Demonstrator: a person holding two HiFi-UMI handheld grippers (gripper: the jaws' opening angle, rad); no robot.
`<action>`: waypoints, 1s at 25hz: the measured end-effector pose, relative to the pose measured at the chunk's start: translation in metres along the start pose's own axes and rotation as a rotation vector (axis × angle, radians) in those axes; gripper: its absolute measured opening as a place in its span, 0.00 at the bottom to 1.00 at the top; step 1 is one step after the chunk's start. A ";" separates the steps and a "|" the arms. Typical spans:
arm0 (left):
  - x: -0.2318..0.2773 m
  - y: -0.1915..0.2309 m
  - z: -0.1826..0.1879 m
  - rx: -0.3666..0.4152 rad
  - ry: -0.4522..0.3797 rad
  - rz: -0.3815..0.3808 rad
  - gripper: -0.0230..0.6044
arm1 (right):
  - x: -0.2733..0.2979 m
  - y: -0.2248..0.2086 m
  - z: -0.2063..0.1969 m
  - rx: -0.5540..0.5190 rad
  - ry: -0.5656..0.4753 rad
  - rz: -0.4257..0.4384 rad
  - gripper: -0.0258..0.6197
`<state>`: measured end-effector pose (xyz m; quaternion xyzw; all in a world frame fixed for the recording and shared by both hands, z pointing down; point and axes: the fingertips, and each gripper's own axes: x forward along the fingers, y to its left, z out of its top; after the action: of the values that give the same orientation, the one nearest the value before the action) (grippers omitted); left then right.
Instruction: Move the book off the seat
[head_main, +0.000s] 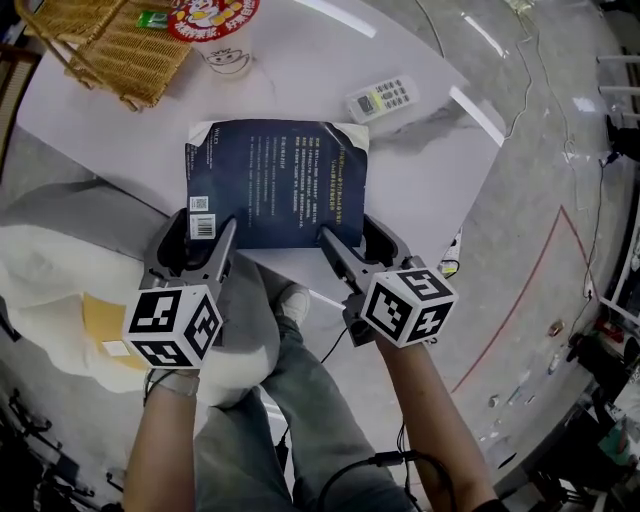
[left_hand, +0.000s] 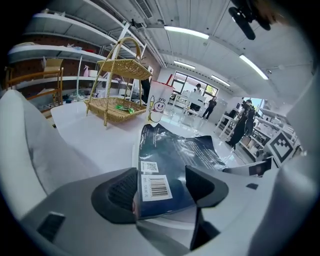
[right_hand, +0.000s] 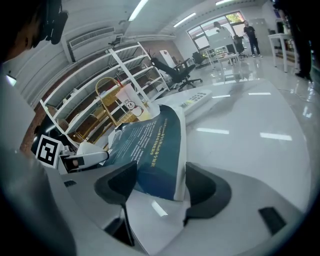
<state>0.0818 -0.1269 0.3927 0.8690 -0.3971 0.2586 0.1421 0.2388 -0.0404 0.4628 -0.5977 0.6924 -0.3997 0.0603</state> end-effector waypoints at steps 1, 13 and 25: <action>-0.002 0.000 0.002 -0.006 -0.006 0.000 0.50 | -0.001 0.000 0.000 -0.010 0.005 -0.001 0.50; -0.067 0.002 0.016 -0.019 -0.086 -0.025 0.47 | -0.051 0.030 0.021 -0.069 -0.103 -0.019 0.49; -0.206 0.008 0.051 0.090 -0.279 -0.129 0.05 | -0.087 0.200 0.022 -0.259 -0.209 0.195 0.08</action>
<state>-0.0208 -0.0276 0.2351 0.9258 -0.3443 0.1431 0.0627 0.1192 0.0189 0.2885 -0.5686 0.7827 -0.2354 0.0930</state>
